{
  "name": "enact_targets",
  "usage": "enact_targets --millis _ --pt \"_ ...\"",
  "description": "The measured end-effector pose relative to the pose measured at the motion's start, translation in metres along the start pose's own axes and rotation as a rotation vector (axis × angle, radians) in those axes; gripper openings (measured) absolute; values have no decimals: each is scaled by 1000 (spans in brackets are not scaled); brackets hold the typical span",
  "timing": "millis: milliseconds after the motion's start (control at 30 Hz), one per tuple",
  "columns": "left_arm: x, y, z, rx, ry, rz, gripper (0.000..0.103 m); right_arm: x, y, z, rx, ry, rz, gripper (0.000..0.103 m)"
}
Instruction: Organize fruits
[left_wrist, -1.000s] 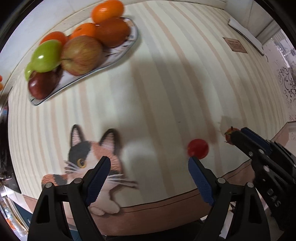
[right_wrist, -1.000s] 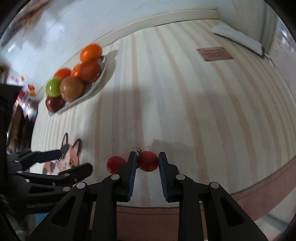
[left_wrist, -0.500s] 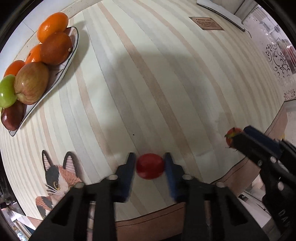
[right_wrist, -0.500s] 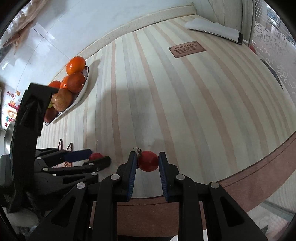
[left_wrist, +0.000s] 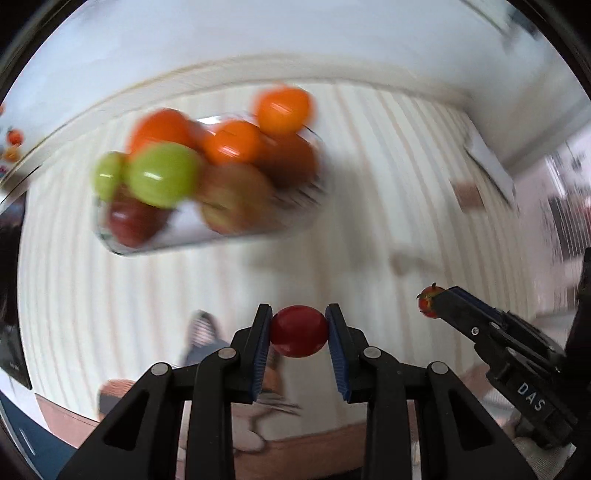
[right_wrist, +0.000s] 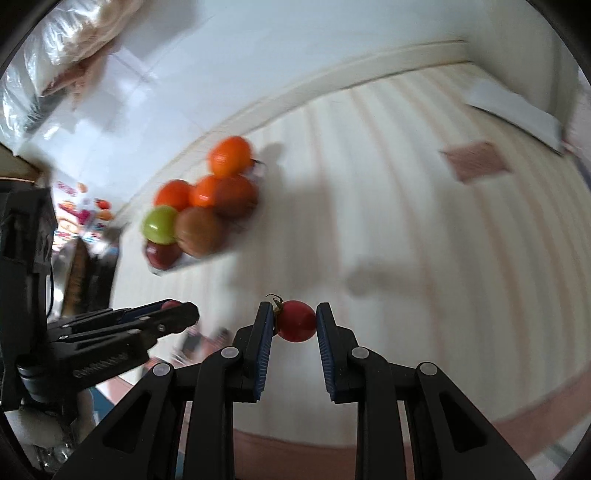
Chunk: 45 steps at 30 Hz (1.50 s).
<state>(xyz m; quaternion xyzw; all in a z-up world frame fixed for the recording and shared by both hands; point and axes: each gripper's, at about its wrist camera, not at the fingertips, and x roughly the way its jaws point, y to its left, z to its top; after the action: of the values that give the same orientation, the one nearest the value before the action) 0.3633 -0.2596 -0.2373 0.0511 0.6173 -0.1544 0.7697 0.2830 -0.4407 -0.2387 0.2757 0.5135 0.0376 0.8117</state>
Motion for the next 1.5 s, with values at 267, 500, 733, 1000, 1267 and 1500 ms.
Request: enact_targets --millis 267,500,733,1000,1267,1500 --pt "10 64 31 -119 -97 60 27 76 27 67 101 34 153 26" --pt "32 83 42 -121 -133 55 27 113 39 76 111 87 152 26" --pt "36 77 33 -82 -178 87 33 124 42 75 128 76 155 31" --pt "21 94 31 -153 -169 90 79 109 46 76 139 54 168 82" --pt "-20 109 5 -173 -193 124 80 54 76 65 -49 -11 -16 95" --pt "-57 96 -29 -128 -180 134 80 10 112 29 -213 -41 -203 97"
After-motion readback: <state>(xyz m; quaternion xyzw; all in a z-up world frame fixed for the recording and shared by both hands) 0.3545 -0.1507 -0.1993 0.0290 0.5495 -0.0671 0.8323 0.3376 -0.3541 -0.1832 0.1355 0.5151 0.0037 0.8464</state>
